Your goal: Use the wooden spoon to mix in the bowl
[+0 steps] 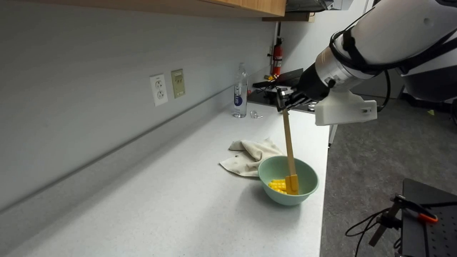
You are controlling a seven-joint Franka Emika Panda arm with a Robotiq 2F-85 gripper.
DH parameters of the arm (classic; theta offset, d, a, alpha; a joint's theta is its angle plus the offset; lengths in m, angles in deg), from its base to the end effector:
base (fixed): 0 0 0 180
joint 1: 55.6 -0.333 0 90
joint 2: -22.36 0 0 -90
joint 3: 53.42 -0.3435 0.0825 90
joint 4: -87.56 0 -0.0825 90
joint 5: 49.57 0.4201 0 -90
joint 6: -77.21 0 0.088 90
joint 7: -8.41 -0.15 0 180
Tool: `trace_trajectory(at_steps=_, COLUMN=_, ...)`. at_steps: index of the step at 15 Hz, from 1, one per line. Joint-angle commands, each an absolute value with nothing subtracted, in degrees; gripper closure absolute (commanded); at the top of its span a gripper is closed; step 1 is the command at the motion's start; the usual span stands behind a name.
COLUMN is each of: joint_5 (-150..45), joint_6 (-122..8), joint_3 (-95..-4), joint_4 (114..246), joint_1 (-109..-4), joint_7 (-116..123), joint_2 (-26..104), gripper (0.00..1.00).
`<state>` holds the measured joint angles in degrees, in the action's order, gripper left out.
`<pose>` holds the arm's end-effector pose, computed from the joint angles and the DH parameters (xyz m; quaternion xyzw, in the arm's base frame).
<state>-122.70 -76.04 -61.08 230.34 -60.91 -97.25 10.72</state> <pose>0.4997 0.1252 0.3589 0.8827 -0.2415 0.3977 0.0657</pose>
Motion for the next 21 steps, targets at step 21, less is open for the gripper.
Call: trace_trajectory(at_steps=21, joint_5=-144.0, joint_6=-66.9, joint_3=-61.8, joint_4=229.7, joint_1=-58.7, joint_7=-119.2, joint_2=12.5, gripper=0.96)
